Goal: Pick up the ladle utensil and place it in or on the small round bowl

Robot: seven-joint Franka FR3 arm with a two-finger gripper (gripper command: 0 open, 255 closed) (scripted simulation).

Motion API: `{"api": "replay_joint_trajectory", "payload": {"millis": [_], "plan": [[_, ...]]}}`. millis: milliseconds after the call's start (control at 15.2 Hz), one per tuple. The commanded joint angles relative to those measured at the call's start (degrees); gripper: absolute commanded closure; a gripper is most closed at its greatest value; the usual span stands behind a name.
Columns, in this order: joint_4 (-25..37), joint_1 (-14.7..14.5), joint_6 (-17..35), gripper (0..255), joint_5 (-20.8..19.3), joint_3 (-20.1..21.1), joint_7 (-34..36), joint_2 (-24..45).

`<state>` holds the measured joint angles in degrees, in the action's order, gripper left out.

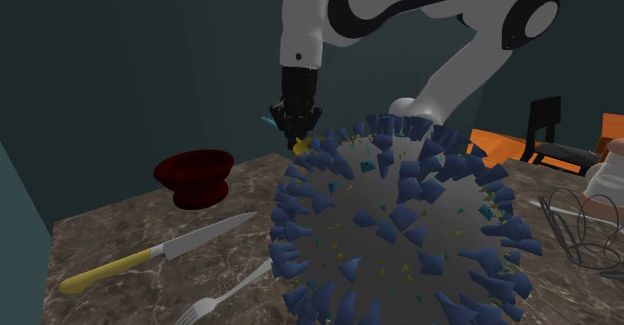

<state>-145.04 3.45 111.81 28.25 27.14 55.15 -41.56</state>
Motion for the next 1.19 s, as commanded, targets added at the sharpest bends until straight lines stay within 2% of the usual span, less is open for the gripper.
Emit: {"api": "replay_joint_trajectory", "payload": {"millis": [0, 132, 660, 1122], "plan": [[1.29, 0.12, -1.59, 255, -0.45, -0.47, 0.31, -0.30], [2.30, 0.23, -2.71, 255, -0.78, -0.80, 0.52, -0.41], [16.13, 7.16, 2.04, 255, -6.87, 1.34, -0.35, 18.48], [31.43, 10.87, 2.69, 255, -15.18, 3.44, 2.40, 35.37]]}}
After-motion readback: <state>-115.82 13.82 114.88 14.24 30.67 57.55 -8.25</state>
